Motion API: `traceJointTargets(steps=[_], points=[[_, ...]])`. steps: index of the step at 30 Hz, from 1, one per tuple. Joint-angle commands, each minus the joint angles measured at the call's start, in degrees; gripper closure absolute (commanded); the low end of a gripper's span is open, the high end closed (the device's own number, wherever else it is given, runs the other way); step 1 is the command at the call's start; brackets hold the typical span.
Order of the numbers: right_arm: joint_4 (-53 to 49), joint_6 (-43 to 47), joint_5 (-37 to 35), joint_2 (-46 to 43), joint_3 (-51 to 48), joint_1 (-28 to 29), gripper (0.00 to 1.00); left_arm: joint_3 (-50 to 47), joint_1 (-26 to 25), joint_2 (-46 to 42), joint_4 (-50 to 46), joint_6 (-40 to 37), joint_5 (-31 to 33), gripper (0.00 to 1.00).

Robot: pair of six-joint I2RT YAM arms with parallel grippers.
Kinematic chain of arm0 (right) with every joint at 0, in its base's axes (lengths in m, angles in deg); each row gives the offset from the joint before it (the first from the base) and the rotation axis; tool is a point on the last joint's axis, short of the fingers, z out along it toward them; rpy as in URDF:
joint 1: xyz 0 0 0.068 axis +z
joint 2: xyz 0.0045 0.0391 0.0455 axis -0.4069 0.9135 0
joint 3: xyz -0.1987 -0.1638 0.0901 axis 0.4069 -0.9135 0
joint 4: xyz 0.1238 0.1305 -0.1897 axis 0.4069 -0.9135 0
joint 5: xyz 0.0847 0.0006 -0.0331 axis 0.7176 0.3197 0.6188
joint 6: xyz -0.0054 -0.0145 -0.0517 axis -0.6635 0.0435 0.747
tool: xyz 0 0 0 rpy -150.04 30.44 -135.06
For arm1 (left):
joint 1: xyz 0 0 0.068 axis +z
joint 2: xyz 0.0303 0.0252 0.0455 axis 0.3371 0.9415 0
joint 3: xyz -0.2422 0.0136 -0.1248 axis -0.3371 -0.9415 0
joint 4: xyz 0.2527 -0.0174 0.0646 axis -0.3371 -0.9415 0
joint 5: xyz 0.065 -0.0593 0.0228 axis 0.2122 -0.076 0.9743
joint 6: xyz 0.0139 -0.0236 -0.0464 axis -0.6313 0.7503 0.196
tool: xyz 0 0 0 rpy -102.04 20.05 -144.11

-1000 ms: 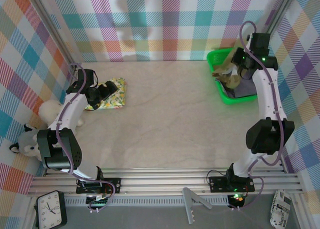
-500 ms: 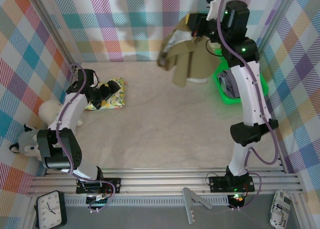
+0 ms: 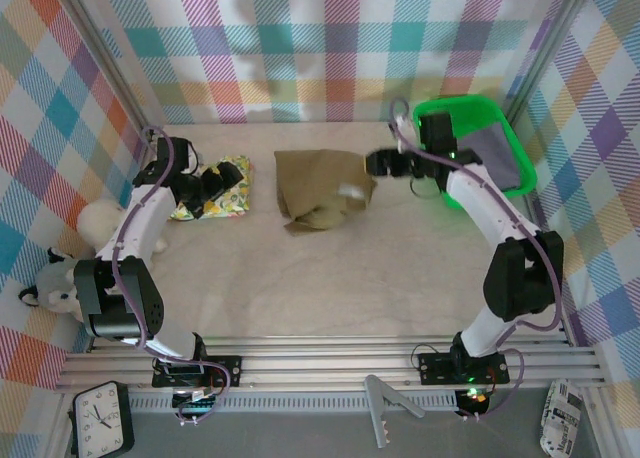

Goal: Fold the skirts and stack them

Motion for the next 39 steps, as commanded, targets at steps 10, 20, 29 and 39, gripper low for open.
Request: traceJointTargets(steps=[10, 20, 29, 39], points=[[22.20, -16.94, 0.45, -10.74, -21.80, 4.00, 0.01, 5.26, -13.02, 8.41, -1.74, 4.95, 6.35, 0.00], [32.90, -34.20, -0.94, 0.92, -24.09, 6.51, 0.01, 10.19, -17.75, 21.80, -0.31, 5.07, 6.60, 0.12], [24.06, -39.14, -18.23, 3.44, -26.32, 7.41, 0.00, 13.40, -18.64, 29.18, 2.63, 5.32, 3.74, 0.23], [14.03, -36.77, -21.95, 1.78, -25.40, 6.96, 0.35, 13.62, -18.67, 31.19, 3.09, 4.47, 2.22, 0.33]])
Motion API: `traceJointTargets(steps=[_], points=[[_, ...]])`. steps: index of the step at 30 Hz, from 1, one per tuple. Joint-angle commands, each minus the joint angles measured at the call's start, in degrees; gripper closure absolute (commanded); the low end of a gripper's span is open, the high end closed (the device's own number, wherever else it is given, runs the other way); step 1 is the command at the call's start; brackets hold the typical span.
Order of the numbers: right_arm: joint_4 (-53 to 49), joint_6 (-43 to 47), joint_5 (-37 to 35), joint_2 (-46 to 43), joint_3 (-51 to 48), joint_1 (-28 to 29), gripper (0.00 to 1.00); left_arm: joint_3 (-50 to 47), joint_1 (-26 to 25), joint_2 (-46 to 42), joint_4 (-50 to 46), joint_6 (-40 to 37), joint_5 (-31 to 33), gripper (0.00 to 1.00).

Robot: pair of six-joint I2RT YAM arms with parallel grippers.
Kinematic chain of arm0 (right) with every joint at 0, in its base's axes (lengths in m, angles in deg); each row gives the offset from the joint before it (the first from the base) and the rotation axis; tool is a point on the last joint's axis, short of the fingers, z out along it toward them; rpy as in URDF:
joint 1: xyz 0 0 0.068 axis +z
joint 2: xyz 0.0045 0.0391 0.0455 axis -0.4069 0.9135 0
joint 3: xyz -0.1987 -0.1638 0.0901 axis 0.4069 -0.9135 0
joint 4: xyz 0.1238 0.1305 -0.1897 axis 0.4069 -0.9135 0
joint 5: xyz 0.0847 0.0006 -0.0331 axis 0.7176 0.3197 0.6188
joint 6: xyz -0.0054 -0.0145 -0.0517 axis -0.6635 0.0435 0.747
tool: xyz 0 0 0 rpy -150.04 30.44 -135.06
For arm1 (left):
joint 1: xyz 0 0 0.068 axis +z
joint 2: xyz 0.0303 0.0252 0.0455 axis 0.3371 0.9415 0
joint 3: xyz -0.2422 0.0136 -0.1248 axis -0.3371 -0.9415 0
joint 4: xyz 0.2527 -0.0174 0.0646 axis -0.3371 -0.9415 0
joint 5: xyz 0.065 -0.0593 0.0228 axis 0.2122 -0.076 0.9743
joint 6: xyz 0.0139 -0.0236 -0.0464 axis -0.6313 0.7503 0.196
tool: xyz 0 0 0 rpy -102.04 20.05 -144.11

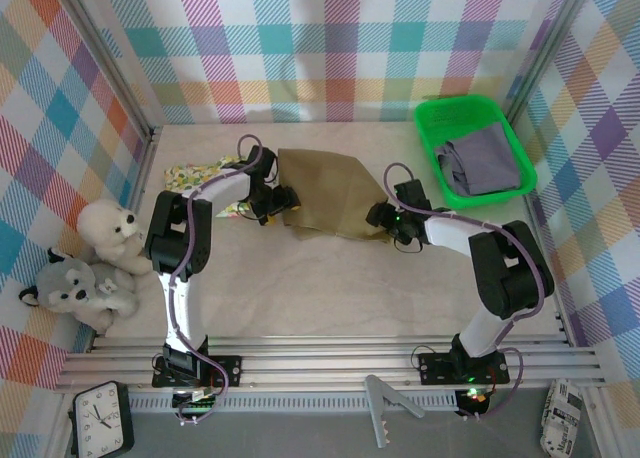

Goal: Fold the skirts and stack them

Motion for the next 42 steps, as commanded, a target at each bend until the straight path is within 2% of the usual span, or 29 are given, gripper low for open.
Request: traceJointTargets(steps=[1, 6, 14, 22, 28, 32, 37, 42], points=[[-6.51, -0.76, -3.92, -1.83, 0.70, -0.19, 0.37, 1.27, -0.47, 1.24, -0.12, -0.53, -1.35, 0.35], [-8.91, -3.51, -5.28, -3.24, 0.83, -0.14, 0.36, 0.91, -0.54, 1.82, -0.01, -0.35, -1.79, 0.43], [-11.16, -5.95, -4.87, -5.82, 0.09, -0.14, 0.34, 0.14, -0.54, 1.82, 0.32, 0.00, -2.76, 0.43], [-9.76, -6.86, -3.25, -3.43, -1.25, -0.11, 0.48, -0.69, -0.54, 0.99, 0.17, 0.00, -2.66, 0.42], [-9.90, -6.50, -4.46, -1.59, -1.36, -0.14, 0.53, -0.84, -0.53, 0.85, -0.04, -0.09, -2.67, 0.42], [-8.21, -6.55, -3.23, -1.24, -2.40, -0.14, 0.63, -0.96, -0.54, 0.71, -0.12, -0.09, -2.69, 0.42], [-5.65, -6.86, -2.92, -3.75, -4.39, -0.14, 0.85, -1.31, -0.54, 0.63, 0.19, -0.17, -3.37, 0.42], [-4.97, -6.16, -3.16, -5.74, -4.92, -0.14, 0.95, -3.11, -0.54, 0.45, 2.37, -0.08, -5.75, 0.47]])
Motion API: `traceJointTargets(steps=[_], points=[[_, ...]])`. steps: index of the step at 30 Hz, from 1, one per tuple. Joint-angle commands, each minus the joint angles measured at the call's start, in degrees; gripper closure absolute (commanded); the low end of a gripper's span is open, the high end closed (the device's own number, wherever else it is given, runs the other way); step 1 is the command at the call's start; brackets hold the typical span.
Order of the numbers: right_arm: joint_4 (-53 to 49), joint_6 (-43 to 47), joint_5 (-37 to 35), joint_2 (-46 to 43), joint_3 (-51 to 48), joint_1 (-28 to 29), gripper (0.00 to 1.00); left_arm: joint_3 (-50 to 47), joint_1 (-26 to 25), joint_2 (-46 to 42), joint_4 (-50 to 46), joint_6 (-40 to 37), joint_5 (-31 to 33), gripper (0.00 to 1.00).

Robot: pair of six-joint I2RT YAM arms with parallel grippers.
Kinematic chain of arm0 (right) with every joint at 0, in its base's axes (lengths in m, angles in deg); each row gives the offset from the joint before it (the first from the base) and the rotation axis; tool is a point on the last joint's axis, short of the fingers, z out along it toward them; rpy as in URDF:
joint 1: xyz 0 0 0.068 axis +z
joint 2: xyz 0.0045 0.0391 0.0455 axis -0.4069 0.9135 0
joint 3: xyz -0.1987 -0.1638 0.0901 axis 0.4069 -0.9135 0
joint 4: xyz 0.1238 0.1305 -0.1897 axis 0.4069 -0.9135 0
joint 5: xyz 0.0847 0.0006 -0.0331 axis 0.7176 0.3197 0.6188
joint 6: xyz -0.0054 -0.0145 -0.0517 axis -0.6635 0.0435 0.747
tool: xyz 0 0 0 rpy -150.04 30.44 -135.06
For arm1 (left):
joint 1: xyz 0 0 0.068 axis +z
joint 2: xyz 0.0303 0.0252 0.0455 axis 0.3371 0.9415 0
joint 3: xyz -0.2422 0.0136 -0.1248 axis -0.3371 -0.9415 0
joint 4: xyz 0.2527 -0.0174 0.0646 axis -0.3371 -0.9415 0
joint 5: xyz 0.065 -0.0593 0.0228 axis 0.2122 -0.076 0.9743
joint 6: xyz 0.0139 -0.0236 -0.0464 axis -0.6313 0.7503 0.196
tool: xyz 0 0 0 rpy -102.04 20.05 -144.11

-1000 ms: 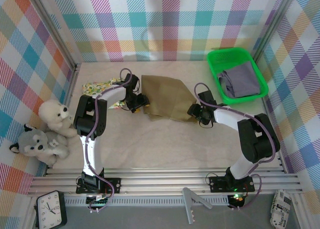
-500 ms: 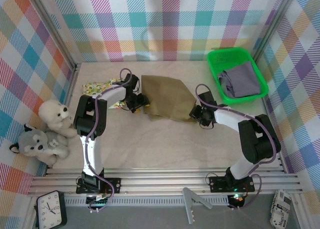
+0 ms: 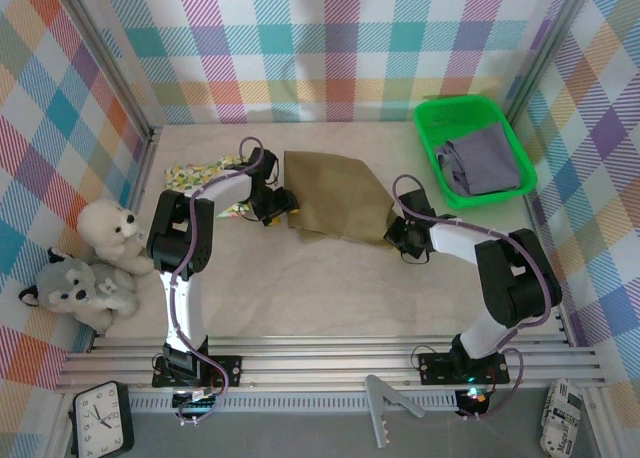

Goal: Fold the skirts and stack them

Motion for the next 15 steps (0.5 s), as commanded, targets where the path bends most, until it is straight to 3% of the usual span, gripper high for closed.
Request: traceJointTargets(steps=[1, 6, 15], points=[[1.25, 0.73, 0.57, -1.94, -0.40, 0.31, 0.96, -2.59, -0.41, -0.37, 1.95, 0.01, -5.01, 0.49], [1.26, 0.86, 0.93, -1.50, -0.12, 0.29, 0.98, -5.09, -0.41, -1.93, 4.55, 1.06, -8.54, 0.62], [1.15, 0.83, 0.75, -1.45, -0.29, 0.34, 0.99, -9.42, -0.89, -4.82, 5.90, 2.66, -11.73, 0.73]])
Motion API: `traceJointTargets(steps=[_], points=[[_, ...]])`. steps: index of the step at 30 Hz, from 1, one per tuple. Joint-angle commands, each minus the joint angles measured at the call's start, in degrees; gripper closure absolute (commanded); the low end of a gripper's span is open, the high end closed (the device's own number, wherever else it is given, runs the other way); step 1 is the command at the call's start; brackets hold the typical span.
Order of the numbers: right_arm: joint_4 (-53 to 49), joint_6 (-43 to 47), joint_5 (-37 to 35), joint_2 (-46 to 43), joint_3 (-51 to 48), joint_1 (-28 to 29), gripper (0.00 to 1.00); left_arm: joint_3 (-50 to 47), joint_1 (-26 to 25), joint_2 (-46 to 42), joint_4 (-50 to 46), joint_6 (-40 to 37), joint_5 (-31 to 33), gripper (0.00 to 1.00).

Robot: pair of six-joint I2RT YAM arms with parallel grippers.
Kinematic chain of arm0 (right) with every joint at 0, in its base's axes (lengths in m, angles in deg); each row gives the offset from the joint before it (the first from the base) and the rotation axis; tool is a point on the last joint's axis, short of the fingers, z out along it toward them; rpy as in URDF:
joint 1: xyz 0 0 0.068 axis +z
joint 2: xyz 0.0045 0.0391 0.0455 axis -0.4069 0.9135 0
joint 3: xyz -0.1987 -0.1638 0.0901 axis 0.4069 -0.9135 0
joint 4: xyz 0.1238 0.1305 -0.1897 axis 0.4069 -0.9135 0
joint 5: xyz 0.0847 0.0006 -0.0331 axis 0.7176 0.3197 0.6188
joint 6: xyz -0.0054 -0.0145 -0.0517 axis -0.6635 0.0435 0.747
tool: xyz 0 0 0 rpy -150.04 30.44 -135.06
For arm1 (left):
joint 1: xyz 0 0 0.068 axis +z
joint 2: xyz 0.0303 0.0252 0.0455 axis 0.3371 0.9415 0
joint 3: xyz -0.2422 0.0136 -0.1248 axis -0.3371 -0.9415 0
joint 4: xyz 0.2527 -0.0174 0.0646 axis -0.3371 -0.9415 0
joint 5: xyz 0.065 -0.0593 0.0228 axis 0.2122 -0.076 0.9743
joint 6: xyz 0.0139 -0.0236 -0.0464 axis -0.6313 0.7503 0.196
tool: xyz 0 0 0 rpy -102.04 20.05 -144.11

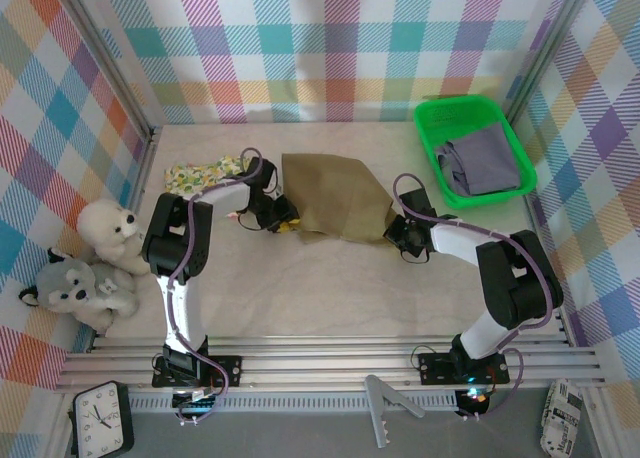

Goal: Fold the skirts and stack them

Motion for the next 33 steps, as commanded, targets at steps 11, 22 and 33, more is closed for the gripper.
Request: traceJointTargets(steps=[11, 22, 33], points=[[2.32, 1.81, 3.18, -16.49, 0.51, -0.76, 1.00, 1.14, -0.11, -14.56, -5.59, 1.23, 5.26, 1.00], [6.89, 14.45, 7.15, -31.11, 18.79, -2.06, 1.00, 30.48, -0.46, -27.05, -13.69, -9.94, 9.86, 1.00], [6.01, 20.02, 24.95, -35.70, 30.48, -2.05, 1.00, 38.92, -0.98, -35.48, -14.79, -16.48, -3.02, 1.00]])
